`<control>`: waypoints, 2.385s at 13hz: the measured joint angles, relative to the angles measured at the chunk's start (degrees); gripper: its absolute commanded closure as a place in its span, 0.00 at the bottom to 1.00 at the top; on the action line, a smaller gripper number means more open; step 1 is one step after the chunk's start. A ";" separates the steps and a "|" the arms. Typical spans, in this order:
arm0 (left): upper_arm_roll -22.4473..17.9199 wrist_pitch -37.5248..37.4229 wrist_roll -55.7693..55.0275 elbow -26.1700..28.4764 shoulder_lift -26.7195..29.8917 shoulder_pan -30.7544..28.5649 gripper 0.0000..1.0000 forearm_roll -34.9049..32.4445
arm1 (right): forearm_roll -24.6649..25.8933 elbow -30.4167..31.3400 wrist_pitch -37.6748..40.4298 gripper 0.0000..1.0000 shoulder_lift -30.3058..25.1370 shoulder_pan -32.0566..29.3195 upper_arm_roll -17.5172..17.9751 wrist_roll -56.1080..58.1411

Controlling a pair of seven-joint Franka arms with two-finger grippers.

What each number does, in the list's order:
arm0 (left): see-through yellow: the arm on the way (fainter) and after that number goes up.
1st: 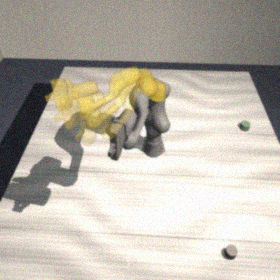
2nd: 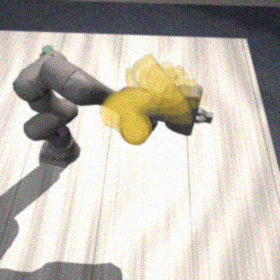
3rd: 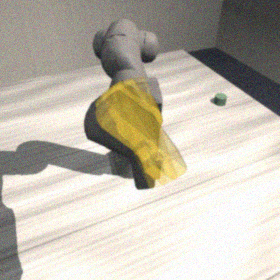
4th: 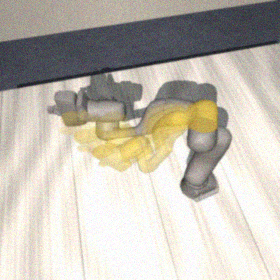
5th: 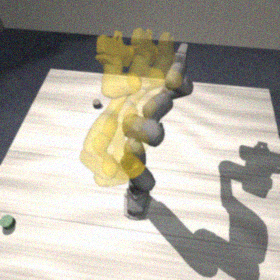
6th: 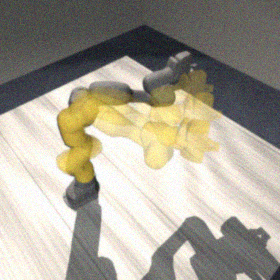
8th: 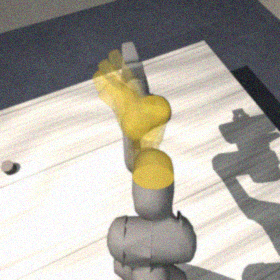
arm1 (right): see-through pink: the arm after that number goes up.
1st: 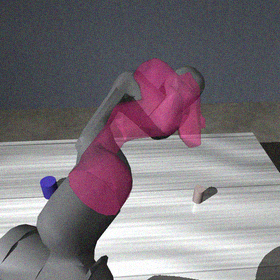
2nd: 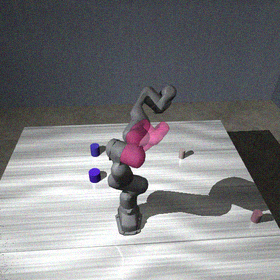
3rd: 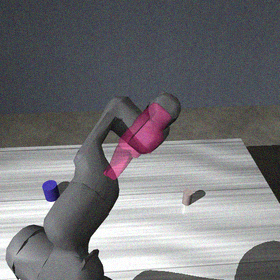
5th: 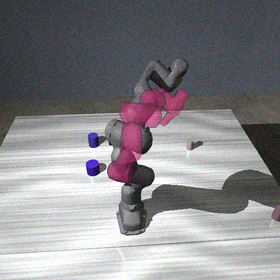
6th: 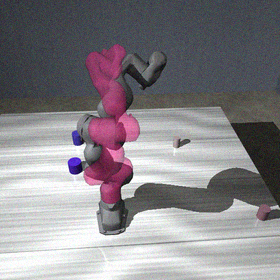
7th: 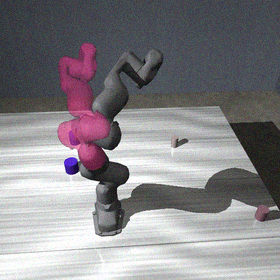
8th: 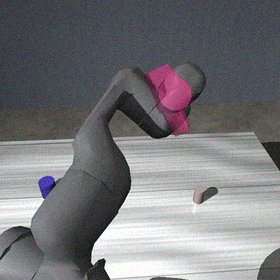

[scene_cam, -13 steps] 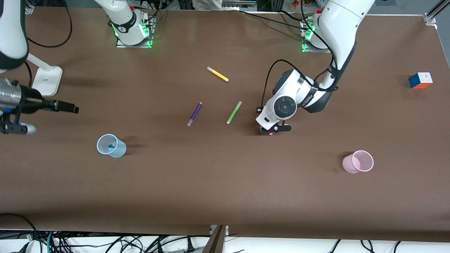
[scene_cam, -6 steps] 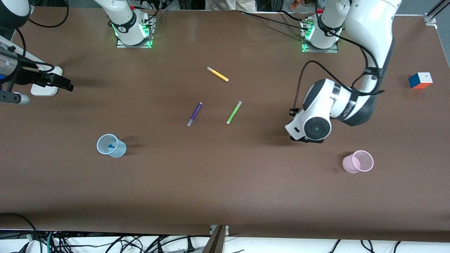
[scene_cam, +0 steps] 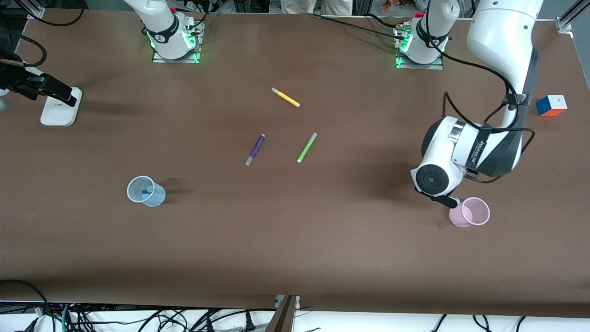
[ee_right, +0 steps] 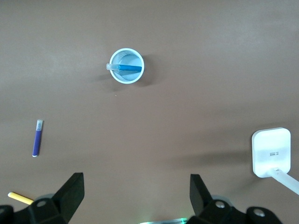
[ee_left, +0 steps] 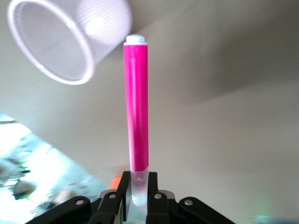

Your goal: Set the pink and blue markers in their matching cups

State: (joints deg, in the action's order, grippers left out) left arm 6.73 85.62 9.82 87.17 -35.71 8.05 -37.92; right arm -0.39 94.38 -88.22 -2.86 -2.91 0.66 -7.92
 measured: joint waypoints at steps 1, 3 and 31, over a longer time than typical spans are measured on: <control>-0.11 -0.93 3.38 -0.22 -0.72 -0.04 1.00 -4.67 | 0.00 0.00 0.29 0.00 0.18 -0.01 -0.17 0.00; -0.01 -3.00 9.02 -0.92 -2.22 0.34 1.00 -13.53 | 0.00 -0.06 0.38 0.00 0.53 0.01 -0.17 0.00; -1.41 -8.39 -6.23 -16.57 9.91 -6.11 0.00 27.51 | 0.00 -2.20 0.35 0.00 2.20 -0.18 -0.24 0.00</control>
State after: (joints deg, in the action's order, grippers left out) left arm 5.32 77.23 3.59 70.60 -25.79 1.94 -10.41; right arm -0.39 92.18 -87.86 -0.66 -3.10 0.42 -7.92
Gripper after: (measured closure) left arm 0.000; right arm 0.000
